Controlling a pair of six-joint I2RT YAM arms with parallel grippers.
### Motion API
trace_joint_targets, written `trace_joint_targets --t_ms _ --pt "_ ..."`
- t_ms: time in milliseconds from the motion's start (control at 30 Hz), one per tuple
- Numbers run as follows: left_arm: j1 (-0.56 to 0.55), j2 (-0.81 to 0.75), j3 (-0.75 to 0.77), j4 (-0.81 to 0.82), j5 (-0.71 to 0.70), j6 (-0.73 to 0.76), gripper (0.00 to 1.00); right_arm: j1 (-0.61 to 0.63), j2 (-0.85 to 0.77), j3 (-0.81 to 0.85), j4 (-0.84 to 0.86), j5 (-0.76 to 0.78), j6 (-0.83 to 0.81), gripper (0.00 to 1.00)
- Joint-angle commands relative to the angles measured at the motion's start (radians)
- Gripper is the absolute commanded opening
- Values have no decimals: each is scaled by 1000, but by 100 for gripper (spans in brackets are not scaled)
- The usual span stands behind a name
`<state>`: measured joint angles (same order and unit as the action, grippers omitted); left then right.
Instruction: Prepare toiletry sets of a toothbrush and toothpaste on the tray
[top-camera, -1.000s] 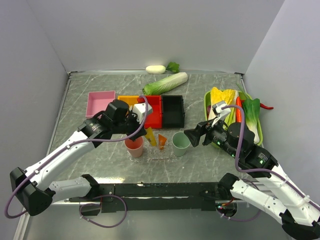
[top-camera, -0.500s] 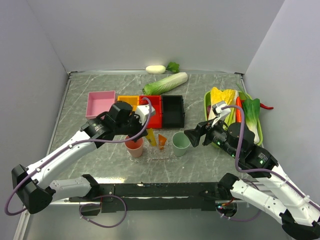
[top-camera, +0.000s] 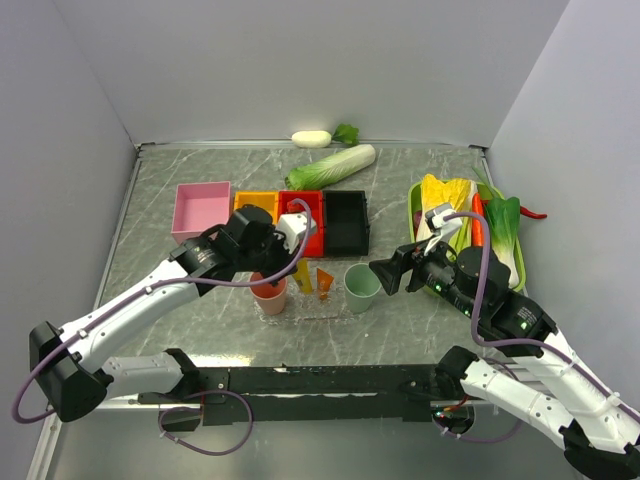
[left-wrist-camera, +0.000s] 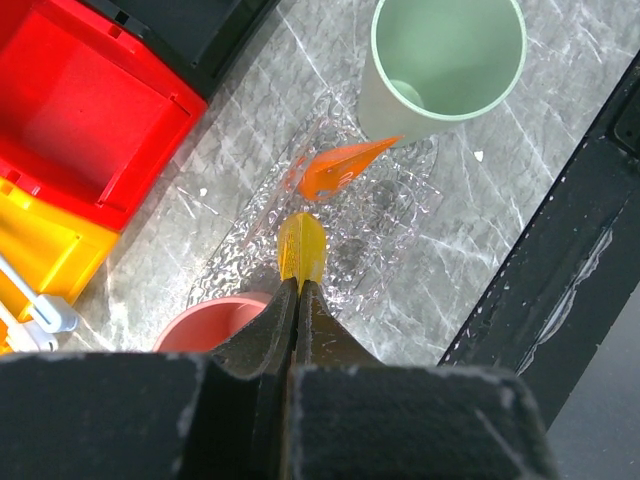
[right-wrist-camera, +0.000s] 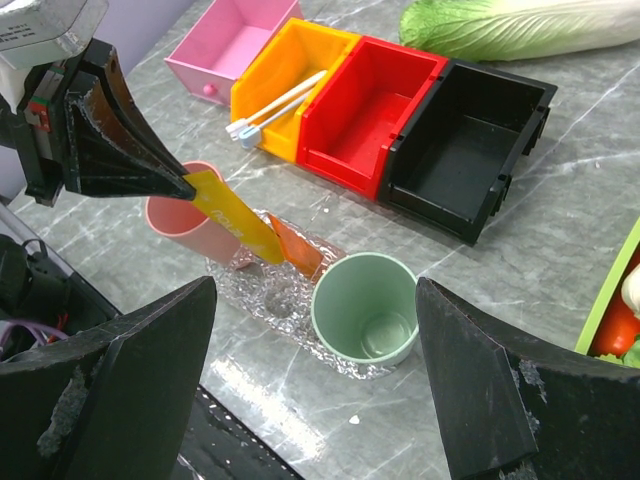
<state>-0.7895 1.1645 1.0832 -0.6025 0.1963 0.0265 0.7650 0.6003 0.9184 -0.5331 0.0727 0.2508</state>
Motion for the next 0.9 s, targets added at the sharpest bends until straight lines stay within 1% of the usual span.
trace_joint_targets --t_ms 0,867 --pt "-14 8 11 53 -23 16 1 -1 -28 -7 10 22 -12 88" --pt "-53 58 4 64 -90 24 1 -3 -31 -15 7 27 -15 88"
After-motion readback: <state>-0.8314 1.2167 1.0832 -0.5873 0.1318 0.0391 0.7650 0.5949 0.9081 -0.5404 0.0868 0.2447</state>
